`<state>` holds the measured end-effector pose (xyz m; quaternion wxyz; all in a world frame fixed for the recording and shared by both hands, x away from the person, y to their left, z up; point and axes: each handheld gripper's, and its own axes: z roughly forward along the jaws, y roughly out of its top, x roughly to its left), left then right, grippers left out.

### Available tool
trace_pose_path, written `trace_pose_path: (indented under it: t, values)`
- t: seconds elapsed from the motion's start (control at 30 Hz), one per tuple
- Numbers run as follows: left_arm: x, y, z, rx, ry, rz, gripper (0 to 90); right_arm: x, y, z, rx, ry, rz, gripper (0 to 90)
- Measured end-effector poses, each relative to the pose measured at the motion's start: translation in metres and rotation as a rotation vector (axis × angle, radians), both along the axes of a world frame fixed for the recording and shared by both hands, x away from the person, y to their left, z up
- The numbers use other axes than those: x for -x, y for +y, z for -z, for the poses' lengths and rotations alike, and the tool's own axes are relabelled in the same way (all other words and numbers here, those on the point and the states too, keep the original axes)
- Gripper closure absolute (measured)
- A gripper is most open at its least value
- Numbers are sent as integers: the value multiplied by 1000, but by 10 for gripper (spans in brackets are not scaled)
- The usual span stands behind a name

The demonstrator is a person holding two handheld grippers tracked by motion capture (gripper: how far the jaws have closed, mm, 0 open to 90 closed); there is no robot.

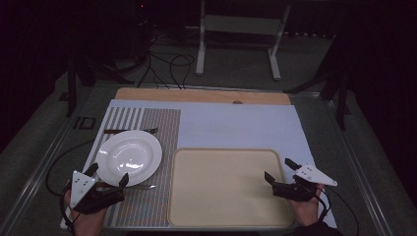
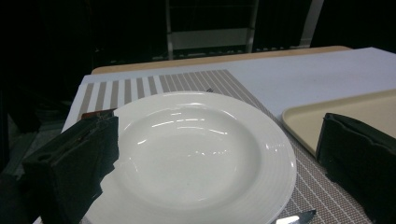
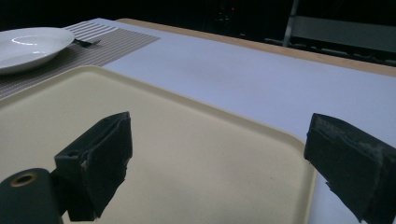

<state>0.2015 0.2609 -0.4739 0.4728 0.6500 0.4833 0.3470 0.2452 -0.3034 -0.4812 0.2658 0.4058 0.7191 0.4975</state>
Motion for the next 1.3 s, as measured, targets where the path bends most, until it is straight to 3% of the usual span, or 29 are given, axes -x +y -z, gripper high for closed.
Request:
trace_pose_path:
  t: [0.43,0.8,1.3]
  values:
    - [-2,2,2,3,30,31,0,0,-1,1,-1,2,1,78]
    - [-1,5,0,-9,20,27,0,0,-1,2,3,8,0,78]
    - [-3,28,-15,5,23,17,0,0,-3,4,4,14,15,78]
